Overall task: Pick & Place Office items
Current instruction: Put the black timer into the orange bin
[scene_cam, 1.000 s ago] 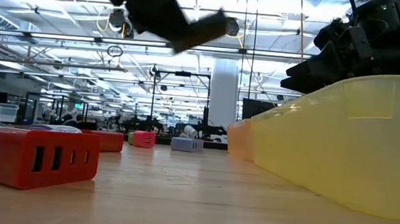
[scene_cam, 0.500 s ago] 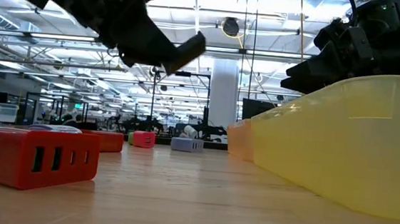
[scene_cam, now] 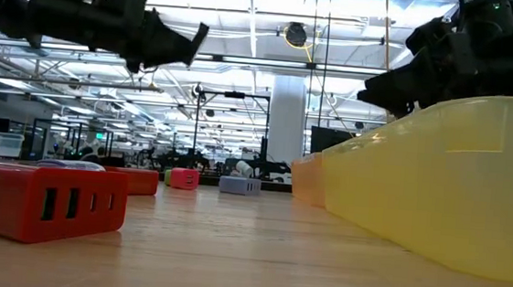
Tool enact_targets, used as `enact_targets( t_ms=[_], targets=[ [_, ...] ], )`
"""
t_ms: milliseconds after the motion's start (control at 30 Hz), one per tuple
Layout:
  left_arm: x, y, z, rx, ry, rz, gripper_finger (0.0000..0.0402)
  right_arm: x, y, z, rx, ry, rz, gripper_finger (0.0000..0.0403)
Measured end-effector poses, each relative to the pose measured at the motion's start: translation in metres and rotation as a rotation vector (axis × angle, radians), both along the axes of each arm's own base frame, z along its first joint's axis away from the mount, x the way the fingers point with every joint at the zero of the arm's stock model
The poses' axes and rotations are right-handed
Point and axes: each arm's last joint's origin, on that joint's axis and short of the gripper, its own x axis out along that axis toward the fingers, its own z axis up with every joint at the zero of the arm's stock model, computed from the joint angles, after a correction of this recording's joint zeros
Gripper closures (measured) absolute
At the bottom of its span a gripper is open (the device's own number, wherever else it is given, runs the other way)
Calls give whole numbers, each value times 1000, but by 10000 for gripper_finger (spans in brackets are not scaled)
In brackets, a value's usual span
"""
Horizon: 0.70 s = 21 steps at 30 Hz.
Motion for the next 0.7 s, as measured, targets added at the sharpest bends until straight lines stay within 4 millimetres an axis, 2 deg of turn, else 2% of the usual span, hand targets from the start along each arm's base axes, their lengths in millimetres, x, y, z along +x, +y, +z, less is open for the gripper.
enact_targets(
  t_ms=[100,333,533,700],
  targets=[
    [-1,5,4,-38,-54,-51,245,0,0,3,-1,-30,-1,181],
    [6,5,-3,-37,-39,-107,252,0,1,3,75,-34,-1,181],
    [14,5,-15,-68,-7,-119,243,1,1,8,62,-86,4,181],
    [19,6,-22,-129,-20,-112,252,4,0,12,15,-152,-16,181]
  ],
)
